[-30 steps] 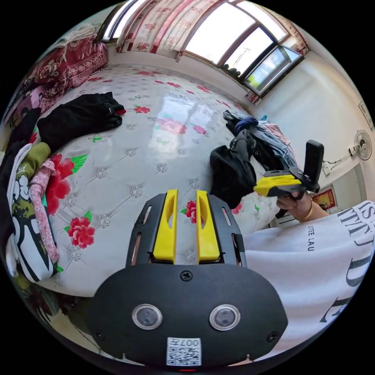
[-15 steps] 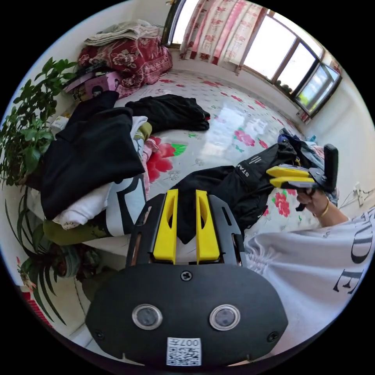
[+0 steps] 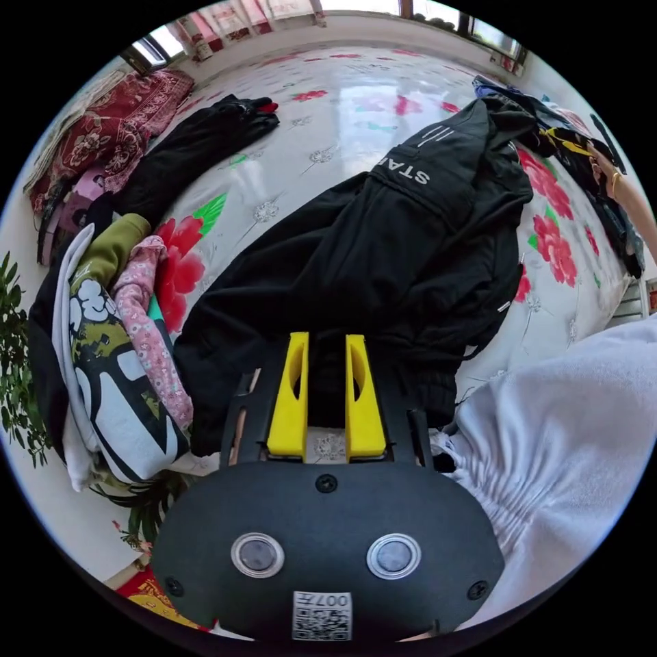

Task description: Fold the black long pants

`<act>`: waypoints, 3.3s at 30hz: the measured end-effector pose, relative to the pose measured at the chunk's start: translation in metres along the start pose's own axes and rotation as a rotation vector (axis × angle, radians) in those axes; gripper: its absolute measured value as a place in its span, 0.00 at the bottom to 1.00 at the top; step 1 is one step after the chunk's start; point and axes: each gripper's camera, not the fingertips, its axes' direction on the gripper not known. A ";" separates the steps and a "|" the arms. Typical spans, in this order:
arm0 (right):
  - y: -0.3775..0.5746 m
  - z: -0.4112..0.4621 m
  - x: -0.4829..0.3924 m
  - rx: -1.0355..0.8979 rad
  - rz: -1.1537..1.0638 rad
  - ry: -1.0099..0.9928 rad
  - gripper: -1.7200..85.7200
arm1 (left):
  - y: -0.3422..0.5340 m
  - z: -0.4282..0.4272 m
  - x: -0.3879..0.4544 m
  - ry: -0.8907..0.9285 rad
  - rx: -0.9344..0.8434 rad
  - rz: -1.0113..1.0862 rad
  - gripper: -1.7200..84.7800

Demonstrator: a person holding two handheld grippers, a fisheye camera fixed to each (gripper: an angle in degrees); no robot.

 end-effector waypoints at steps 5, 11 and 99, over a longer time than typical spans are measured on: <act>-0.047 0.041 0.012 -0.174 -0.074 0.086 0.11 | -0.014 0.002 -0.018 0.005 -0.063 -0.107 0.08; -0.059 -0.094 0.182 0.226 0.457 0.272 0.10 | -0.041 0.004 -0.058 -0.017 -0.067 -0.169 0.08; 0.141 -0.355 0.072 0.360 0.117 -0.080 0.03 | 0.133 -0.126 -0.110 -0.074 0.062 -0.176 0.02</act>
